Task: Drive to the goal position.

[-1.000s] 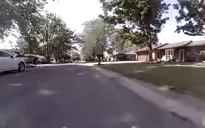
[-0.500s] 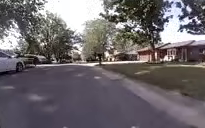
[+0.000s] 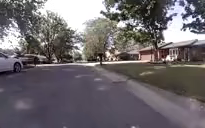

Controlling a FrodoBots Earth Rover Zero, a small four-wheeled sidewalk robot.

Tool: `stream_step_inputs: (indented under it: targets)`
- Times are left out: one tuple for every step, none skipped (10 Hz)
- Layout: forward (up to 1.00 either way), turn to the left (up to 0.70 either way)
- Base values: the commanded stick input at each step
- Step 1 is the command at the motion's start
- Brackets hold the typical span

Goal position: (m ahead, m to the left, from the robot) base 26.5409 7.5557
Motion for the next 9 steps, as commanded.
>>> stream_step_inputs:
  targets:
    - [0.69, 0.03]
    - [0.69, 0.03]
    - [0.69, 0.03]
    - [0.69, 0.03]
    - [0.69, 0.03]
    - [0.69, 0.03]
    - [0.69, 0.03]
    - [0.69, 0.03]
    - [0.69, 0.03]
